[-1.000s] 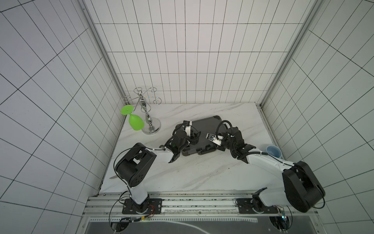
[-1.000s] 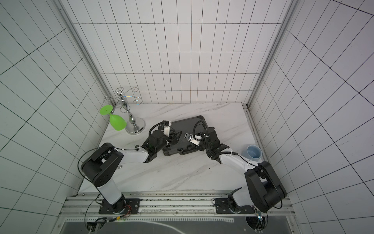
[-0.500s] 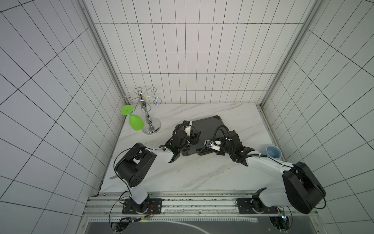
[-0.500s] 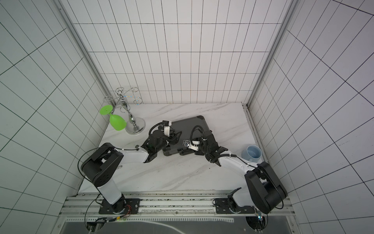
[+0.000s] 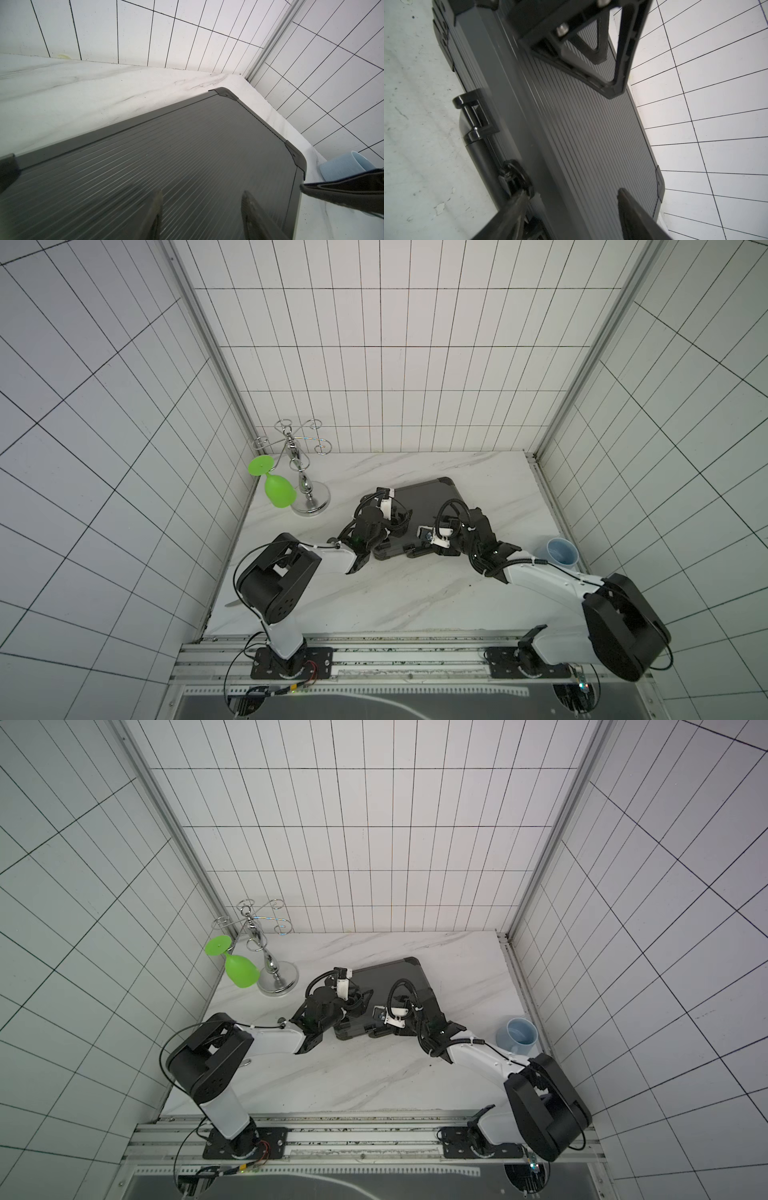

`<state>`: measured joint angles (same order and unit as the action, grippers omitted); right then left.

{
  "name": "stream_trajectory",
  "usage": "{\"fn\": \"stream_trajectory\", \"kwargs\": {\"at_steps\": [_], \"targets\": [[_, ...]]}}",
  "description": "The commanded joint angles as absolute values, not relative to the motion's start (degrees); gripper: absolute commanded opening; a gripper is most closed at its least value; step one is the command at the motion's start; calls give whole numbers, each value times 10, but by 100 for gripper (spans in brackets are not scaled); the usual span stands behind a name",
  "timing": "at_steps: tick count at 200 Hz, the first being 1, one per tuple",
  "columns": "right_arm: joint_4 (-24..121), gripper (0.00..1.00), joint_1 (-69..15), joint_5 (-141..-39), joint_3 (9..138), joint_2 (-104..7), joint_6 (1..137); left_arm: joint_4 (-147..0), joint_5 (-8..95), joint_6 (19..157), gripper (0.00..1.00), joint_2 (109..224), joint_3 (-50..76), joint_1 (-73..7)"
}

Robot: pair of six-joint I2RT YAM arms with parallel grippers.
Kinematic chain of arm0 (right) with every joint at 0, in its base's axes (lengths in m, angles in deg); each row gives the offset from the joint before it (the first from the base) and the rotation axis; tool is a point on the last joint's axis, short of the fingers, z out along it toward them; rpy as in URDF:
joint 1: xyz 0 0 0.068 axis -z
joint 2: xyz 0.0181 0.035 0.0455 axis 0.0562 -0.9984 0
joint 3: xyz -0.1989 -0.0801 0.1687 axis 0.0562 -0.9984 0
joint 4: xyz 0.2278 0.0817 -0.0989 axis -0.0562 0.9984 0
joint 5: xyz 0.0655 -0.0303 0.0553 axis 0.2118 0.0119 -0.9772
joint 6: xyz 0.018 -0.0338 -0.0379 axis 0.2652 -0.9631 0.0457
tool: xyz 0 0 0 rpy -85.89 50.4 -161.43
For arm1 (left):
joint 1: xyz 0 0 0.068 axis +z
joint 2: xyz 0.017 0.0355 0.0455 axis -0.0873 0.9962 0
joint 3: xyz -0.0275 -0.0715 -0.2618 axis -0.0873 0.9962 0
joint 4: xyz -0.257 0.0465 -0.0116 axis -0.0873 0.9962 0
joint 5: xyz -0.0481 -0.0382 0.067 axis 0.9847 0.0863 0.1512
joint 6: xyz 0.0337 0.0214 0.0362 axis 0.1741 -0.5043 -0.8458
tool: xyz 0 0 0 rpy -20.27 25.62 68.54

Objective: Close the poker set cases
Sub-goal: Fasten the fastener on the poker set case.

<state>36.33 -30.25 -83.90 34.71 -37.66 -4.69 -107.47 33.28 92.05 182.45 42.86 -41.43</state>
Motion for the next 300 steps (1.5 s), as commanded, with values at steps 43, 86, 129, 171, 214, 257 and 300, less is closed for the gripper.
{"fn": "stream_trajectory", "kwargs": {"at_steps": [43,86,129,171,214,257,300], "targets": [[473,67,-314,-871,333,-347,-27,-957,342,940,60,1860,458,-413],[447,67,-312,-874,337,-355,-36,-958,345,941,60,1861,457,-413],[427,67,-294,-893,353,-358,-50,-959,346,941,60,1861,458,-413],[425,67,-278,-908,376,-384,-64,-959,347,941,59,1861,458,-414],[424,67,-268,-929,397,-410,-70,-960,347,941,59,1861,458,-413],[429,67,-258,-951,416,-418,-70,-961,347,941,59,1861,458,-414],[460,65,-246,-969,454,-443,-66,-962,348,941,59,1863,458,-414]]}}
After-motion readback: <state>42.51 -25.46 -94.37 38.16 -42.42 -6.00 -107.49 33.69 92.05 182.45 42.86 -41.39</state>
